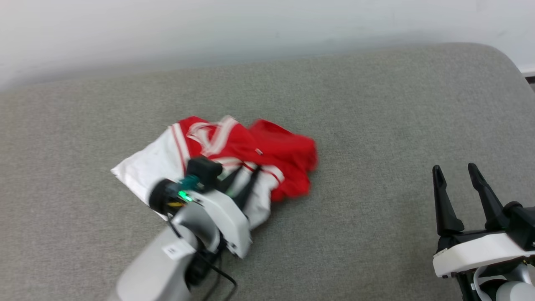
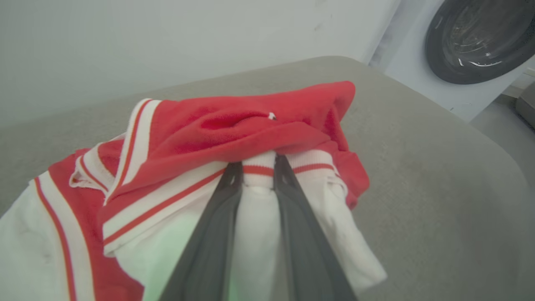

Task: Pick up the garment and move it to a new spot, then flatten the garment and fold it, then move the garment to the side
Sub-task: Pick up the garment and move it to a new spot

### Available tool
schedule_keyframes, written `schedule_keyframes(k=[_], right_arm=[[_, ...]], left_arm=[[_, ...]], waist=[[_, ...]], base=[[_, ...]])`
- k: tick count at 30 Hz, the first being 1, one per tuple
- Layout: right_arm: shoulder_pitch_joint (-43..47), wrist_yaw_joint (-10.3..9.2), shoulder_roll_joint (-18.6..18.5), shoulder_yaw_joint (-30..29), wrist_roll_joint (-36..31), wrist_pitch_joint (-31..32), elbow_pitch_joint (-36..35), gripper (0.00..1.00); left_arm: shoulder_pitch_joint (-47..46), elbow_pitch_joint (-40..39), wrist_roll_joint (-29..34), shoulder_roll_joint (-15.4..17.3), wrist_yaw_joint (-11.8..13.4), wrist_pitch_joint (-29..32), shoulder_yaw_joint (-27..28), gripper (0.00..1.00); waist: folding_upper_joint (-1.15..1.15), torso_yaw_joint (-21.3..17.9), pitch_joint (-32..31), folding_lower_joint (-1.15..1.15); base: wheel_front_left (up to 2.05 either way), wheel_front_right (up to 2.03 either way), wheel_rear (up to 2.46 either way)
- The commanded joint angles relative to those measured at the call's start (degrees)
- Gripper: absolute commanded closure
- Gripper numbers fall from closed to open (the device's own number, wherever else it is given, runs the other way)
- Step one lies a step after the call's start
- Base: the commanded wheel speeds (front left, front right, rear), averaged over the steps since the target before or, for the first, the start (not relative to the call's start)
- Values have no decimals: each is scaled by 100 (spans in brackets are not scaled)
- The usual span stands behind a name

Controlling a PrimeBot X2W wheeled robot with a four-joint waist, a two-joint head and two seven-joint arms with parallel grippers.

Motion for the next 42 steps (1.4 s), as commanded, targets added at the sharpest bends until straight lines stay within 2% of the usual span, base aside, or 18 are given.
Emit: schedule_keyframes(k=[1, 7, 13, 14, 15, 16, 21, 29, 42], right_arm=[[23, -2, 8, 35, 59, -37, 3, 0], [-48, -2, 8, 82, 146, -112, 61, 0], [-143, -2, 7, 78, 176, -172, 130, 0], [-149, -2, 7, 68, 169, -186, 150, 0], [-141, -2, 7, 72, 163, -185, 166, 0], [-130, -2, 7, 69, 137, -181, 181, 0], [-17, -2, 7, 63, 69, -116, 224, 0], [208, -2, 7, 87, 28, 45, 167, 0], [541, -2, 7, 204, 5, 270, -63, 0]], left_arm=[[124, -29, 62, -65, -64, 98, -157, 100], [384, -23, 213, -338, -333, 475, -1046, 100], [529, 98, 269, -419, -431, 492, -1547, 100], [525, 127, 275, -413, -441, 467, -1588, 83], [525, 133, 284, -414, -446, 416, -1606, 35], [517, 122, 312, -421, -441, 353, -1619, 0], [556, -17, 312, -453, -284, -76, -1463, 0], [804, -468, 232, -434, 304, -947, -857, 0], [1306, -738, 277, -123, 1190, -1289, 415, 0]], waist=[[0, -91, 80, 0], [0, -184, 328, 0], [0, -140, 462, 0], [0, -114, 444, 0], [0, -88, 413, 0], [0, -58, 378, 0], [0, 110, 118, 0], [0, 378, -310, 0], [0, 722, -611, 0]], base=[[0, 0, 0], [0, 0, 0], [0, 0, 0], [0, 0, 0], [0, 0, 0], [0, 0, 0], [0, 0, 0], [0, 0, 0], [0, 0, 0]])
